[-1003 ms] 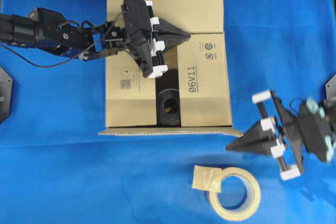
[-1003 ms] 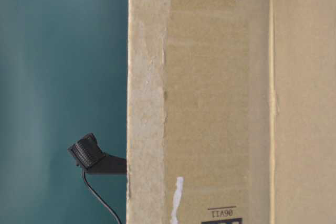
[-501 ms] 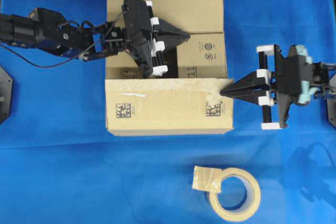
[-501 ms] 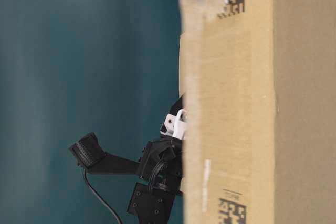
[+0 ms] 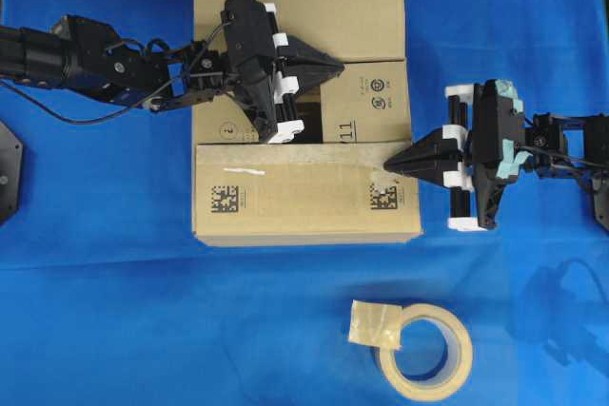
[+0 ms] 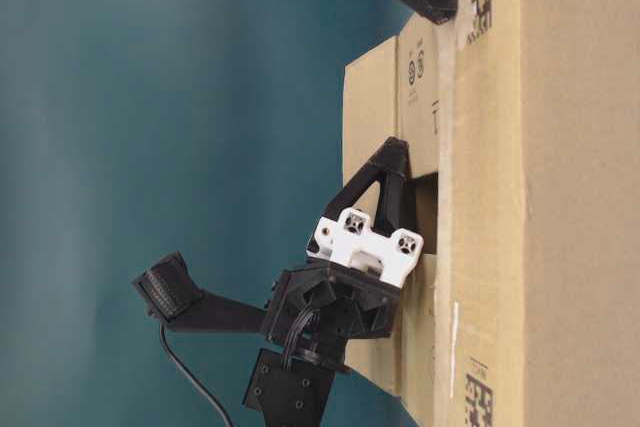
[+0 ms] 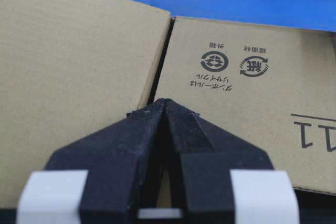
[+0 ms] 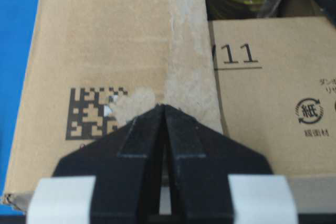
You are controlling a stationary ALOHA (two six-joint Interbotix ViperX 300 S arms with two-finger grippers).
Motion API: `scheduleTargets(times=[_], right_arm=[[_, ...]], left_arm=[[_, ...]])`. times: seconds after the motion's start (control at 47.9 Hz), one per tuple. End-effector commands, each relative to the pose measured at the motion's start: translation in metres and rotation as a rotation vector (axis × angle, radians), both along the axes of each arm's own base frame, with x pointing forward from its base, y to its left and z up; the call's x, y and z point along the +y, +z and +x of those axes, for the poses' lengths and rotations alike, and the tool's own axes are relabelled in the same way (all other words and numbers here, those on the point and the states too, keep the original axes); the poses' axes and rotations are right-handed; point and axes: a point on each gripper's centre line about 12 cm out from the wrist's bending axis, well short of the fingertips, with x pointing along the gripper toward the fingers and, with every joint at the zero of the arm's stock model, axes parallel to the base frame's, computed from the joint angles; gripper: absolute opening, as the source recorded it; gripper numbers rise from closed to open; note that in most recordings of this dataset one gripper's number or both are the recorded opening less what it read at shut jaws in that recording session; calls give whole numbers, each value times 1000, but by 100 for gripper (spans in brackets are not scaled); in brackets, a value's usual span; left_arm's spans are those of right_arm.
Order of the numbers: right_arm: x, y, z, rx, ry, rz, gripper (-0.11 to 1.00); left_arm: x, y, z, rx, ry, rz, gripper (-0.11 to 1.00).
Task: Close the cardboard box.
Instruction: 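Swing the front flap up and over onto the box with the right gripper, then lift the left gripper off the side flaps and move it to the back flap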
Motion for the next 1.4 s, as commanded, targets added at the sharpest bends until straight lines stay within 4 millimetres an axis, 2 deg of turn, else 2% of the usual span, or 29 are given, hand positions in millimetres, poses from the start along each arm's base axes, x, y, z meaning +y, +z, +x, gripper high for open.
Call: scheduleTargets(times=[0.0,0.167,0.397,0.543,0.752,0.919,1.128,1.379], right_arm=[[-1,6,4,-18,-3,1,0],[0,6,4,-18,-1,1,0],[-1,6,4,-23,-3,0,0],[-1,7,5,-24,-3,-1,0],[-1,7,5,-24,-3,-1,0],[-1,6,4,-24,-3,-1,0],[0,7,5,-24,-1,-1,0],[-1,6,5,-23,-3,-1,0]], left_arm=[[0,10,1,-29,0,4,0],[-1,23,1,-47,-3,9,0],[1,74,-5,-55,-2,19,0],[15,110,-13,-37,32,15,0],[57,140,-22,39,121,3,0],[85,149,-23,164,158,15,0],[113,144,-18,324,178,-13,0],[127,135,-15,496,174,-75,0]])
